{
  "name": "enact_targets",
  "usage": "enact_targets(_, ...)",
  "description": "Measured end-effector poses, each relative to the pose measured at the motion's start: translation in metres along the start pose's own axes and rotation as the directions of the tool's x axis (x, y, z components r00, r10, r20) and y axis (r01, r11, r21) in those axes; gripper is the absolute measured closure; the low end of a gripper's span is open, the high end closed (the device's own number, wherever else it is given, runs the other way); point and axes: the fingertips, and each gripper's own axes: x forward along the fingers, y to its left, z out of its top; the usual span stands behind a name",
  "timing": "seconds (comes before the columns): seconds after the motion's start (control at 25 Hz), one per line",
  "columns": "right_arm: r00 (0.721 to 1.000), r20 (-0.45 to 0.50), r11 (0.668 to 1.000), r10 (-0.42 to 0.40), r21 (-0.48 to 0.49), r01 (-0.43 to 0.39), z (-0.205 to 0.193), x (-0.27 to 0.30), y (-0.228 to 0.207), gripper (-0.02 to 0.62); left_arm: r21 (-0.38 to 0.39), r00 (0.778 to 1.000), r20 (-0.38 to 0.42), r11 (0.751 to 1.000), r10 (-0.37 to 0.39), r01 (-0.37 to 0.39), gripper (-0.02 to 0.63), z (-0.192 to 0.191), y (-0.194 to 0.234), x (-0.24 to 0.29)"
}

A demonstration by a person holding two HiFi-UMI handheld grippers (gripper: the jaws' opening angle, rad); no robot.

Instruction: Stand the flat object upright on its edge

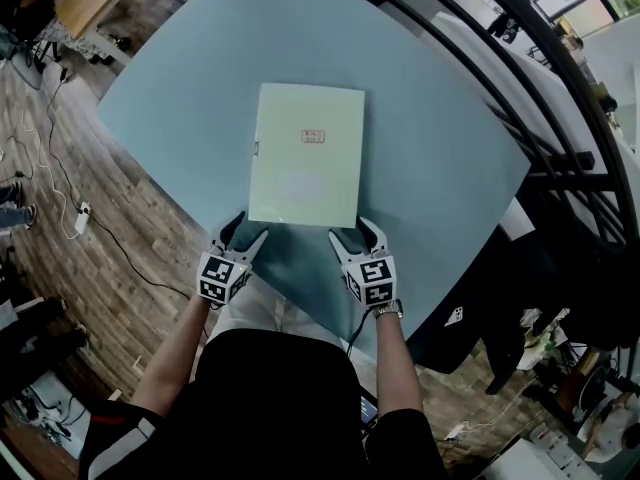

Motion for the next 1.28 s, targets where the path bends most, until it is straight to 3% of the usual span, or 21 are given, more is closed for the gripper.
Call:
enact_targets(0.56, 1.000, -0.008, 0.999, -0.027, -0.046, 0.027, -0.004, 0.012, -0.006, 0.307, 0.055, 0.998, -0.042, 0.997, -0.052, 0.054, 0.344, -0.007, -0.004, 0.015)
enact_targets(1.28, 1.000, 0.009, 0.999, 0.021, 0.024, -0.021, 0.004, 0.006, 0.006, 0.305, 0.053, 0.996, -0.035, 0.995, -0.088, 0.090, 0.339, 0.003, -0.003, 0.010)
